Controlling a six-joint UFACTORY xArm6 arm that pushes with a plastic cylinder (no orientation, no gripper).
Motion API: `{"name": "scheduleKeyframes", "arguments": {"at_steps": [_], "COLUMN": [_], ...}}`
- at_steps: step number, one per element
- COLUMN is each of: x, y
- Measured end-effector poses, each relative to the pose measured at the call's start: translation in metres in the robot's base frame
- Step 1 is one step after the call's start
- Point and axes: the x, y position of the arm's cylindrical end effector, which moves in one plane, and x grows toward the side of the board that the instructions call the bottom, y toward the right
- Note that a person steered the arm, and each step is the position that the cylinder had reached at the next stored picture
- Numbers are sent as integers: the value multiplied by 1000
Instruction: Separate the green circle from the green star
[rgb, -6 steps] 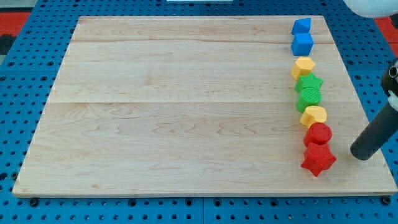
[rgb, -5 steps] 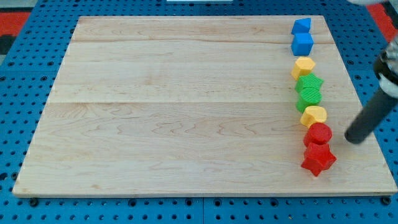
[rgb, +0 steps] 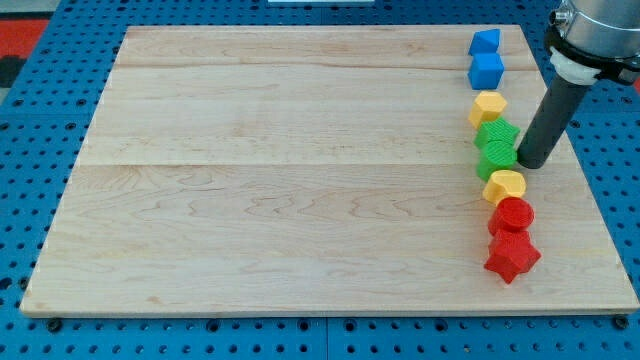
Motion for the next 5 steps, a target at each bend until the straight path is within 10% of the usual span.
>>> {"name": "scheduleKeyframes", "arguments": {"at_steps": [5], "x": [22], "y": [-73]}}
